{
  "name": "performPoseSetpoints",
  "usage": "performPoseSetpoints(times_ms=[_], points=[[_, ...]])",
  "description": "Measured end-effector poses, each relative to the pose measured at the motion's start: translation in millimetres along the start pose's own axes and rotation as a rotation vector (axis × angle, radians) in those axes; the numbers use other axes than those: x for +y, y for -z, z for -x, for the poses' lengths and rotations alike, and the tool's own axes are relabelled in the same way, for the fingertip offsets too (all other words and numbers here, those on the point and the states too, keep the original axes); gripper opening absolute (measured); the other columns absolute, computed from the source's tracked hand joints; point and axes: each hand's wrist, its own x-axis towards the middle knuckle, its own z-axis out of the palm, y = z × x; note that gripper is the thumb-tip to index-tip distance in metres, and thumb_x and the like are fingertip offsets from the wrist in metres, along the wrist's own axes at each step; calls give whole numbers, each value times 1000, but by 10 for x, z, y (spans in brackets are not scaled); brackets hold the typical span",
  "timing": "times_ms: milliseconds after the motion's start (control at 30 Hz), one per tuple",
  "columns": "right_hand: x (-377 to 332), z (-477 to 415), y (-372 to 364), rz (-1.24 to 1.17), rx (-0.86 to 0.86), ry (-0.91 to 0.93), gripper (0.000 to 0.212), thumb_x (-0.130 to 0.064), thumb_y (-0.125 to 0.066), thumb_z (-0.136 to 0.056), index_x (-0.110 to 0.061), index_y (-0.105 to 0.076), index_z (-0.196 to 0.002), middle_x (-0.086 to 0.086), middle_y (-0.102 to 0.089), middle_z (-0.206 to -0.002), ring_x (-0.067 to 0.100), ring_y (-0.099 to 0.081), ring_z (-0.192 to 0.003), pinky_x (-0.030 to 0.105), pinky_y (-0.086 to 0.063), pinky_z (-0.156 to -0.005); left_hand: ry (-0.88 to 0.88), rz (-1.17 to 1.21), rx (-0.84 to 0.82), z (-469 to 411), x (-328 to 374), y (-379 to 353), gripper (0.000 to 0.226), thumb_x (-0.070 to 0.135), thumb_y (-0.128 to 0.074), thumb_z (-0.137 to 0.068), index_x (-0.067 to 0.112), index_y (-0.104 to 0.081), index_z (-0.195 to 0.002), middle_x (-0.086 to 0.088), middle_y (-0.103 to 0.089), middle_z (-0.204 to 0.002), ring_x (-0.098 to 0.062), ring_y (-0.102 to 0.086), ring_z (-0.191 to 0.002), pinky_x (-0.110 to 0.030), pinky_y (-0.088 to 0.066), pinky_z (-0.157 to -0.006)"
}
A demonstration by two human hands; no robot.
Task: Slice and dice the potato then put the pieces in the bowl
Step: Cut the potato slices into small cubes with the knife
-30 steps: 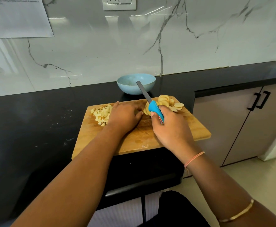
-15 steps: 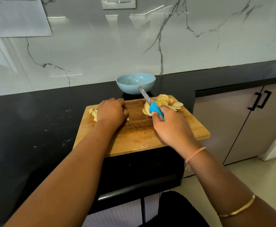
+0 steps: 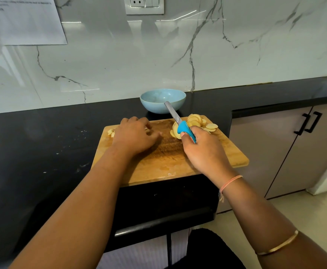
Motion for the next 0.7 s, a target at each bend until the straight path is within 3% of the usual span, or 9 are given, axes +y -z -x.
performPoseSetpoints(times_ms=[100, 233, 300, 533, 700], points=[[-8, 2, 2, -9, -3, 3, 19, -39, -41, -99, -23, -51, -100, -5, -53, -74, 13, -53, -62, 22, -40, -51, -13, -141, -81, 25, 30, -41, 52, 56, -47, -91, 24, -45, -132, -8, -39, -143, -30, -30, -134, -45, -28, -110], [-8, -2, 16, -45, -1, 1, 21, -38, -42, -99, -20, -54, -101, -4, -55, -77, 15, -55, -65, 30, -48, -58, -87, -185, -93, -1, -27, -95, 42, 39, -32, -101, 29, -40, -141, -2, -22, -157, -29, -13, -144, -52, -5, -116], [-7, -2, 21, -54, -7, -1, 21, -37, -42, -99, -20, -54, -100, -4, -55, -76, 14, -55, -65, 29, -47, -58, -120, -202, -129, -14, -33, -101, 42, 33, -26, -103, 31, -39, -143, 3, -23, -158, -25, -11, -146, -54, 4, -115], [22, -5, 24, -68, -6, -12, 22, -38, -42, -99, -19, -55, -101, -5, -54, -74, 13, -53, -63, 23, -41, -52, -27, -234, -150, -76, -116, -103, 39, 21, -31, -103, 19, -47, -139, -5, -39, -150, -24, -18, -145, -51, 0, -117], [14, 1, 41, -83, -13, -28, 23, -39, -42, -99, -21, -53, -106, -8, -54, -77, 13, -56, -67, 24, -47, -58, 7, -225, -142, -118, -217, -124, 38, 19, -33, -102, 17, -48, -137, -7, -41, -148, -24, -19, -145, -50, -4, -118]])
